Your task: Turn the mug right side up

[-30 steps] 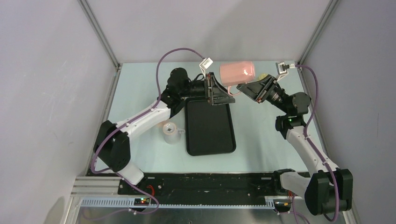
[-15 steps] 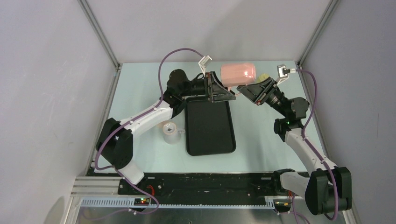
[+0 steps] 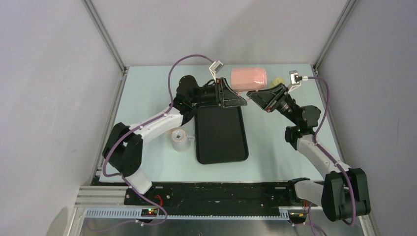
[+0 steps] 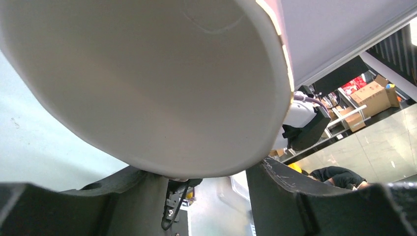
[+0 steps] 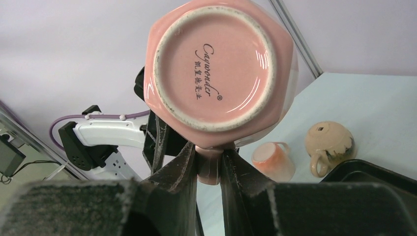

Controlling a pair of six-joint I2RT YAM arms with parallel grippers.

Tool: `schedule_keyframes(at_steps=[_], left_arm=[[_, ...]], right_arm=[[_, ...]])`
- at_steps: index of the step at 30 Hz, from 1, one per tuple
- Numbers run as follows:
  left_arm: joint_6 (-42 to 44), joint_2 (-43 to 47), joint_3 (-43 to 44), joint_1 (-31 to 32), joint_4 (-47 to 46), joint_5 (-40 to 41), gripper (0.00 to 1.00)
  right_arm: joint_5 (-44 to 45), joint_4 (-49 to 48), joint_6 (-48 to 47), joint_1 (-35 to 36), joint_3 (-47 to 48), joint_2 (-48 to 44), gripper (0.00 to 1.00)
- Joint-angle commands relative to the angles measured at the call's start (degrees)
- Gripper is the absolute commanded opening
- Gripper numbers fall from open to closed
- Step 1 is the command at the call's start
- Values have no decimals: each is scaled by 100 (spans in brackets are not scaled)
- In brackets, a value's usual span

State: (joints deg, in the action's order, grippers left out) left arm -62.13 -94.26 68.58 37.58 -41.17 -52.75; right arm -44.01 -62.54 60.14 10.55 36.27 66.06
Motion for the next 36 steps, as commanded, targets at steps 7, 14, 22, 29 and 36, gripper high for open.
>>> schedule_keyframes(at_steps=[7,14,22,29,36], left_arm=[[-570,130,3,126,-1366,-110,56],[-713,163,-28,124,-1560,-134,42],[-782,156,-22,120,-1660,-152,28],[-900,136,2,105,-1788,-181,4],[-905,158,-59,95,-1885,-187,0]], right_arm=[[-75,-872,-180,376,-217,263,0],[-89,-877,-189,395,-267,311,0],[-127,-794,-282,400,-295,290,0],[-150,-759,-392,446,-321,323,0],[-93,-674,-514,475,-322,312,4]])
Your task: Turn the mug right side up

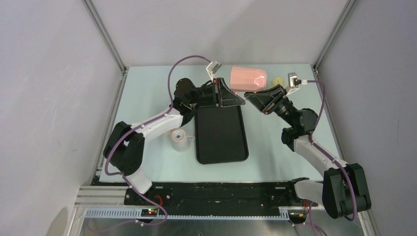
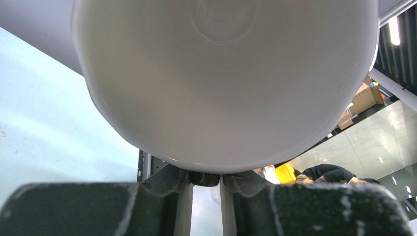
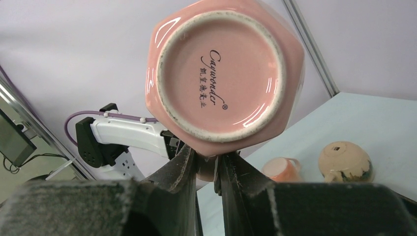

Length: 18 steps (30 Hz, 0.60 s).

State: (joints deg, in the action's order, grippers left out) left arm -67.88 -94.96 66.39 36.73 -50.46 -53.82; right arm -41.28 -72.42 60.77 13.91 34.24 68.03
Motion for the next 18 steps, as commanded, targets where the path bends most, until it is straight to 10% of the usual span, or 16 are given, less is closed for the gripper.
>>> schedule_keyframes(at_steps=[1,6,18], left_arm=[[-313,238,148,178,-952,-72,0],[-202,284,17,112,-957,19,0],[67,569,-299,-324,-572,405,0]], right_arm=[[-347,324,-585,136,-119,86,10],[-370,262,-615,78,-112,-22,49],[-417,308,-729,-66,-70,-67,76]])
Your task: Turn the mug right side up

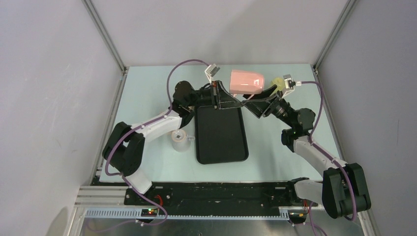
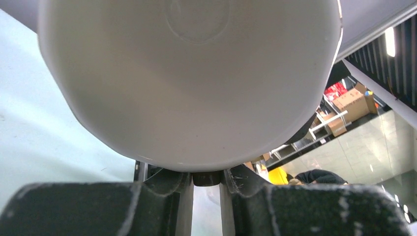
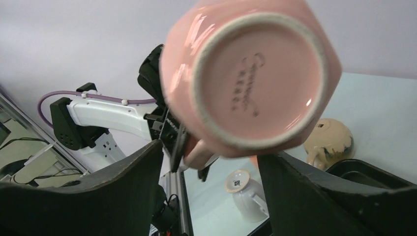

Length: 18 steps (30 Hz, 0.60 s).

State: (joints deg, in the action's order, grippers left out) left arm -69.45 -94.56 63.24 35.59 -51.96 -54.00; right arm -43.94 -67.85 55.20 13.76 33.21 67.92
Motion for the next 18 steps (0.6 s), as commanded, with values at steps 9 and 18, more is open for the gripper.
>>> schedule_keyframes(at_steps=[9,18], left_arm=[[874,656,-158,-685,333,684,0],[2400,752,79,-1000,2210,951,0]], right_arm=[[-320,89,-254,-265,239,-83,93],[-725,2289,-1808,-422,663,-645,92]])
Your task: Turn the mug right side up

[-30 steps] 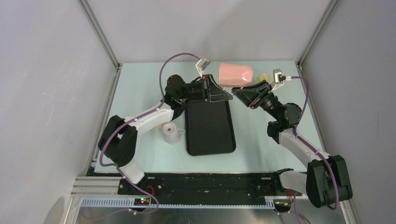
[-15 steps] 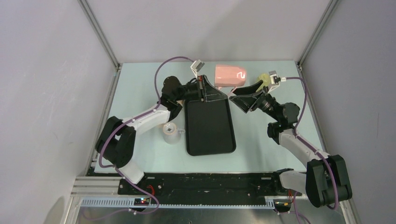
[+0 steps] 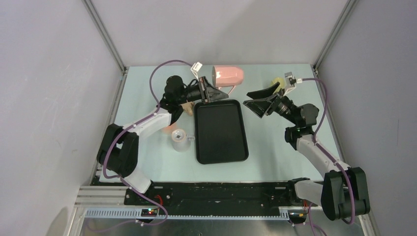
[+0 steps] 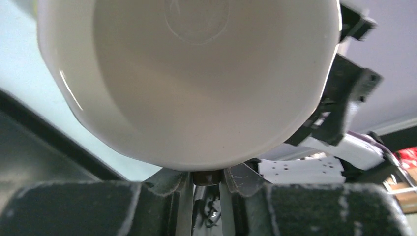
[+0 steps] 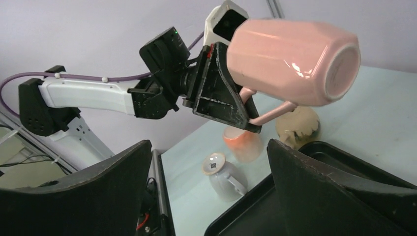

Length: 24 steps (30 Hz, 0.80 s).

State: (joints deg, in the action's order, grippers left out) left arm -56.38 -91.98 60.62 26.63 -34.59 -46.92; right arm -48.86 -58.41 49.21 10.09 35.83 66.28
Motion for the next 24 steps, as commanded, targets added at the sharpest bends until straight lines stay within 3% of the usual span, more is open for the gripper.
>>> schedule_keyframes(at_steps=[1,3,11,18,24], left_arm=[[1199,518,370,-113,728,274,0],[1501,566,482,-139,1087,335,0],[3082,609,1124,-140,2968,934,0],[3863,501,1511,-132,4010,1340,0],[4502,493,1563,-132,4600,1722,0]], right_arm=[[-237,1633,-1684,-61,462,-553,92],[-249,2496,-2307,-78,519,-747,93],[-29,4464,-3955,-366,700,-1331,95],[567,6167,-5087,-426,1066,-1682,96],[985,6847,-5634,-420,1075,-1947,97]])
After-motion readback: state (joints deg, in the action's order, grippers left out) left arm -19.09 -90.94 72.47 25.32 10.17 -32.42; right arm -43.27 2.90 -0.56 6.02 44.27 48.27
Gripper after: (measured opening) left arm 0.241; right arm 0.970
